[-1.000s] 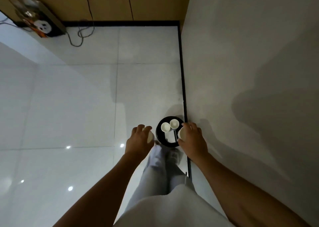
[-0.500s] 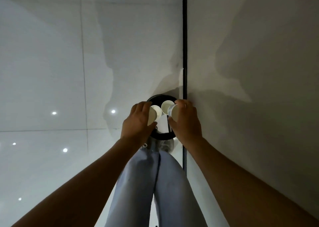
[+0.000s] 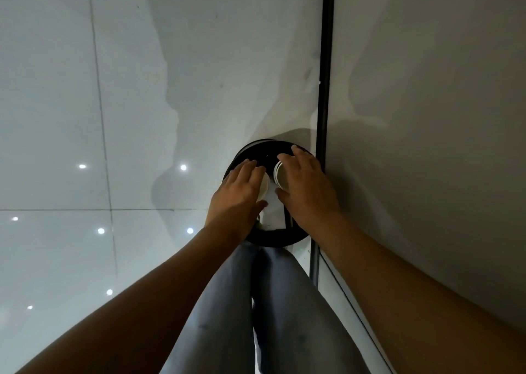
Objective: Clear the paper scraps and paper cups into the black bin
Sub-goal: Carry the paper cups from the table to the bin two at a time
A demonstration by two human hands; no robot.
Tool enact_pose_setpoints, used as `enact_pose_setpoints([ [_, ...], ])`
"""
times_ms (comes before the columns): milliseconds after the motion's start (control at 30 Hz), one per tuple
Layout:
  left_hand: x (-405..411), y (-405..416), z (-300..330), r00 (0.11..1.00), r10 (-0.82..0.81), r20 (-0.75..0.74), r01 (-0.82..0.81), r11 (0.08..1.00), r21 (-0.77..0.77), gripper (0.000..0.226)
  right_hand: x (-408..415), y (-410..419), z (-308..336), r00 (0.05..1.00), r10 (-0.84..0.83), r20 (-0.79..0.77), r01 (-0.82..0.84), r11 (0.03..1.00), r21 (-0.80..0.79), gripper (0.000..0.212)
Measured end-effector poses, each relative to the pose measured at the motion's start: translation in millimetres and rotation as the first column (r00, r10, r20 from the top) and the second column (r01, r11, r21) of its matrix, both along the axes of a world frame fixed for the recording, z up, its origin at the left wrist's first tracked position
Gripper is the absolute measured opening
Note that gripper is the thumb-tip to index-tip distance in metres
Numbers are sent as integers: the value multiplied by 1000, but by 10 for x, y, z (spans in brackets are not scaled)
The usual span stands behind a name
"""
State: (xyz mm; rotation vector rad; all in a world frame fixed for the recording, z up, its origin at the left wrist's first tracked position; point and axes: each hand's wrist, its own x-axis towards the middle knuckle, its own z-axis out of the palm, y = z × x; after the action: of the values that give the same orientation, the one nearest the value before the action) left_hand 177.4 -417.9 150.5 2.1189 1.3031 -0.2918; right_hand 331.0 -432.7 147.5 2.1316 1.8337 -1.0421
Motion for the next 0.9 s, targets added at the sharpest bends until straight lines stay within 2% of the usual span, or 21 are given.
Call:
enact_pose_setpoints([
  [200, 19, 26, -155, 997, -66, -24, 66, 998, -4, 81, 0, -50, -164, 995, 66, 80, -62, 997, -48, 77],
  [300, -81, 60, -14, 999, -47, -13, 47, 999, 12, 83, -11, -44, -58, 995, 54, 86, -50, 998, -47, 80],
  [367, -201, 68, 176, 1000, -19, -9, 19, 1000, 1, 77, -29, -72, 130, 994, 47, 96, -43, 998, -44, 76],
  [533, -526, 44, 972, 999, 21, -44, -23, 999, -34, 62, -158, -180, 927, 996, 23, 87, -11, 991, -134, 68],
  [700, -831, -65, 2178, 989, 149, -6, -148, 986, 72, 54, -431, -117, 2127, 1000, -1, -21, -1, 994, -110, 62],
  [900, -1142, -417, 3372, 922, 385, -52, -374, 916, 148, 55, -872, 50, 3467, 971, 239, -12, -239, 971, -9, 58],
])
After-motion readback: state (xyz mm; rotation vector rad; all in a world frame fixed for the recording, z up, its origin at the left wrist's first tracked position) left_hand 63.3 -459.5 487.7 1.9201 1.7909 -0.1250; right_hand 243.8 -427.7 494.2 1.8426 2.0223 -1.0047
